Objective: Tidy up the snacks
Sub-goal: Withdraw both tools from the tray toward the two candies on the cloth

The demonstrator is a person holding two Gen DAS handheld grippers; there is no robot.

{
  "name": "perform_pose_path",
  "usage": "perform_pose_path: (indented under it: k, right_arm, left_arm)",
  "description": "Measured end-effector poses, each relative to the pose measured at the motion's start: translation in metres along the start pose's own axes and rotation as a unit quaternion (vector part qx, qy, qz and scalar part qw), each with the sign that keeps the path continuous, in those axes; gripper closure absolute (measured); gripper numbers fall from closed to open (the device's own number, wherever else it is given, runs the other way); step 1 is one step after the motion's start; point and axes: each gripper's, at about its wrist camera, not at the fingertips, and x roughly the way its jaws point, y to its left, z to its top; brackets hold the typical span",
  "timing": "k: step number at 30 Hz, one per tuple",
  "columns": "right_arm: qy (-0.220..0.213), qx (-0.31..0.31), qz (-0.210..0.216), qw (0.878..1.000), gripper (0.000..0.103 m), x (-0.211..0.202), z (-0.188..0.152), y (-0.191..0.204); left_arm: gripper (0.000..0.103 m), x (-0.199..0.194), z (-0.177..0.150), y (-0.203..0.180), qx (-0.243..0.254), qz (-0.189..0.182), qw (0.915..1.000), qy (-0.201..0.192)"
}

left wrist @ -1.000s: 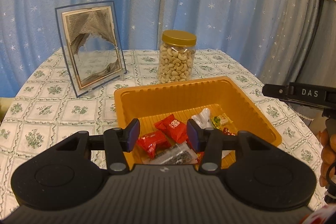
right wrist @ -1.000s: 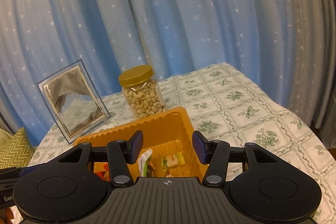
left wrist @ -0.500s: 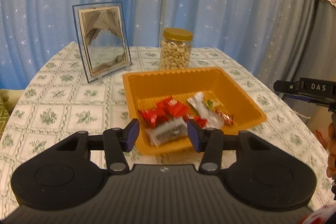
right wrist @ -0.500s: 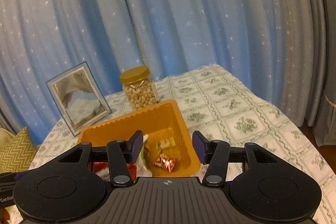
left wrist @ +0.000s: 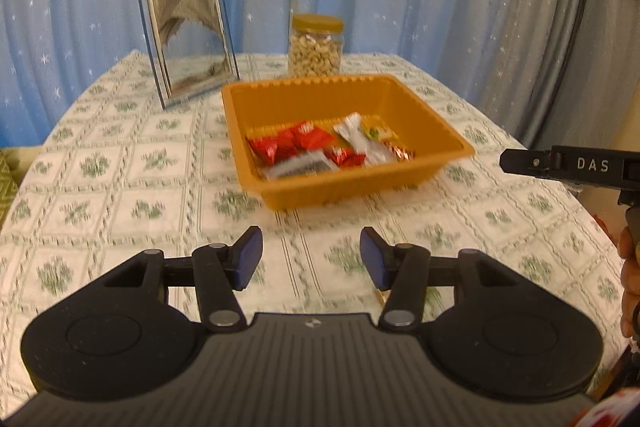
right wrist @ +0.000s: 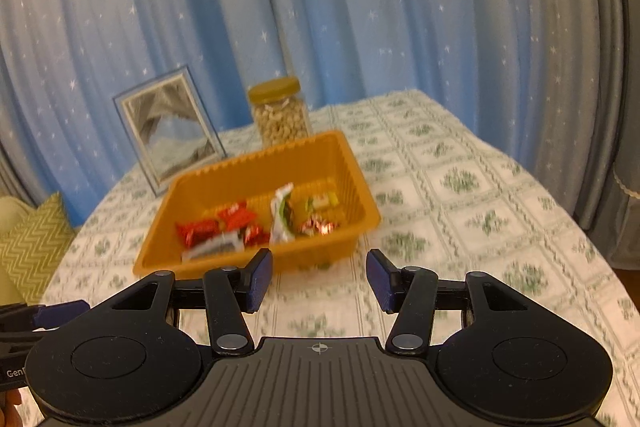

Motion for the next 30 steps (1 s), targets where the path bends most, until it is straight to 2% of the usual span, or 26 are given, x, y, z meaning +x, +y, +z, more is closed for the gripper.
perform_pose_path:
  k: [8, 13, 24, 30]
  right_arm:
    - [0.037, -0.014, 0.005, 0.999, 0.051, -0.009, -0.035, 0.007]
    - [0.067, -0.014, 0.010, 0.998, 0.051, -0.007, -0.052, 0.012]
    - [0.102, -0.038, 0.019, 0.994, 0.051, 0.012, -0.065, 0.027]
    - [0.110, -0.038, 0.020, 0.993, 0.051, 0.020, -0.067, 0.030]
  left_arm:
    - [0.043, -0.009, -0.028, -0.006, -0.008, -0.006, 0.9997, 0.022]
    - [0.042, -0.009, -0.042, -0.005, -0.016, -0.004, 0.9992, 0.037]
    - [0.041, 0.001, -0.050, 0.006, -0.033, 0.006, 0.9981, 0.053]
    - [0.035, 0.004, -0.050, 0.007, -0.039, 0.005, 0.9977, 0.055]
